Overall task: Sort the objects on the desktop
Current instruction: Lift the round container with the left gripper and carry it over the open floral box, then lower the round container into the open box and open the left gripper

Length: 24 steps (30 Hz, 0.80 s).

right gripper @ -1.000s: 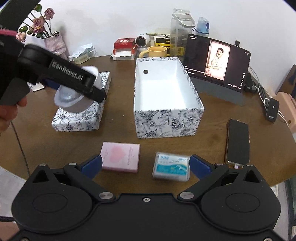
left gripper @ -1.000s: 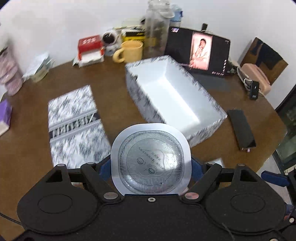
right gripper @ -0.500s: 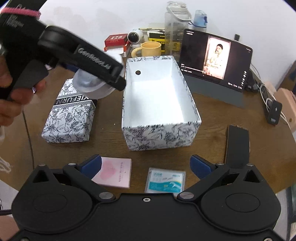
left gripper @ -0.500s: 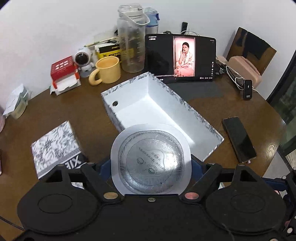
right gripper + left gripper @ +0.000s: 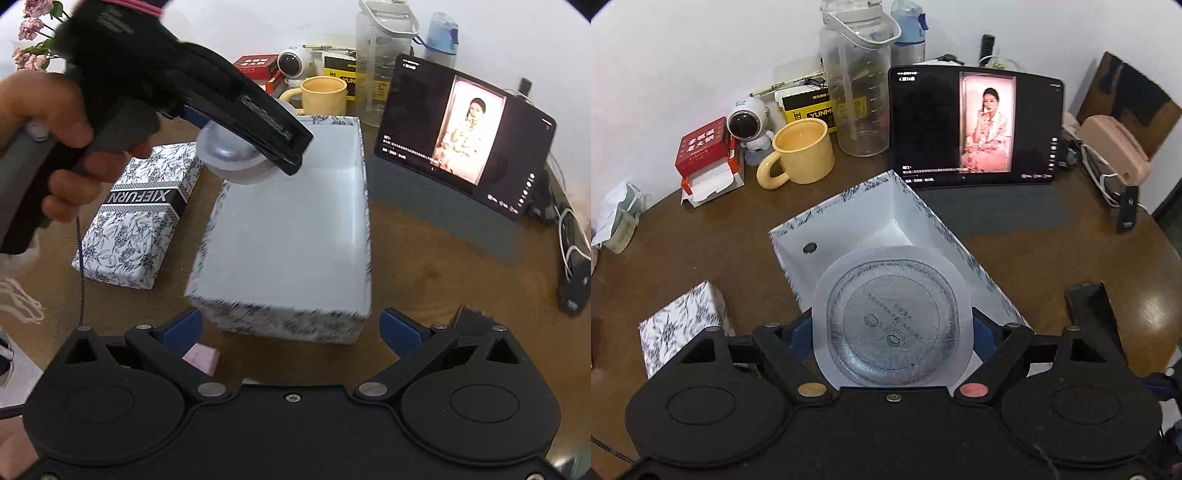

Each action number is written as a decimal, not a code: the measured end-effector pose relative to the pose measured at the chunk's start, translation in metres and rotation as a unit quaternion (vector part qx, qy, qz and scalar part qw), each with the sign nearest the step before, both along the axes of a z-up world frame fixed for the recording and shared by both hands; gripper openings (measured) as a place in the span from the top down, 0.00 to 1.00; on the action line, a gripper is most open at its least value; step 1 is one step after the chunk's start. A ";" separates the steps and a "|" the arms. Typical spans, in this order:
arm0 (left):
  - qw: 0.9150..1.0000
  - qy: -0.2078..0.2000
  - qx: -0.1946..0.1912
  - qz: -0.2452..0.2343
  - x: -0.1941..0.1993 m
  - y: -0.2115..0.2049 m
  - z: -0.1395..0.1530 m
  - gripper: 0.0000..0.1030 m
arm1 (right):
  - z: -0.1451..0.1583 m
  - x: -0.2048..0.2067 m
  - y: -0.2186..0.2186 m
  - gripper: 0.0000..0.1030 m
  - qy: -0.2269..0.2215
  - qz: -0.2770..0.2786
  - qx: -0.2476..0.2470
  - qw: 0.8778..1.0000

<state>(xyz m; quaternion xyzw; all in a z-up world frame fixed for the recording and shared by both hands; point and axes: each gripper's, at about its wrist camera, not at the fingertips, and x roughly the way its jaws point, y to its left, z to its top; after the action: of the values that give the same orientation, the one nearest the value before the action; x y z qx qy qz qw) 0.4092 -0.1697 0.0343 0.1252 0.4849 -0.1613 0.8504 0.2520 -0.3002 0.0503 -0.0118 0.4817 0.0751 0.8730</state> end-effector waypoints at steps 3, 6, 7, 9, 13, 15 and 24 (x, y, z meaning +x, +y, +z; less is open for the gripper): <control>1.000 -0.001 0.019 0.001 0.017 -0.013 -0.009 0.22 | -0.002 0.012 -0.014 0.00 0.001 0.016 0.002 1.000; 0.999 -0.004 0.046 0.009 0.035 -0.025 -0.024 0.22 | -0.007 0.023 -0.028 0.00 0.007 0.031 0.001 0.999; 0.998 -0.006 0.056 0.012 0.041 -0.028 -0.030 0.22 | -0.010 0.026 -0.032 0.00 0.010 0.035 0.000 0.999; 0.997 -0.002 0.069 0.016 0.053 -0.033 -0.041 0.22 | -0.014 0.032 -0.039 0.00 0.017 0.042 0.000 0.999; 0.996 0.016 0.082 0.019 0.072 -0.039 -0.060 0.22 | -0.023 0.043 -0.048 0.00 0.030 0.054 0.001 0.998; 0.995 0.018 0.092 0.014 0.079 -0.043 -0.067 0.22 | -0.025 0.048 -0.050 0.00 0.034 0.060 0.009 0.998; 0.992 0.030 0.122 0.001 0.096 -0.047 -0.094 0.22 | -0.037 0.062 -0.055 0.00 0.050 0.080 0.034 0.995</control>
<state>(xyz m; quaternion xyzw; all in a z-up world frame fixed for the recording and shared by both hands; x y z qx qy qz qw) 0.5056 -0.2171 -0.0598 0.2225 0.5264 -0.1043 0.8139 0.3142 -0.3554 0.0130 -0.0169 0.5194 0.1618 0.8389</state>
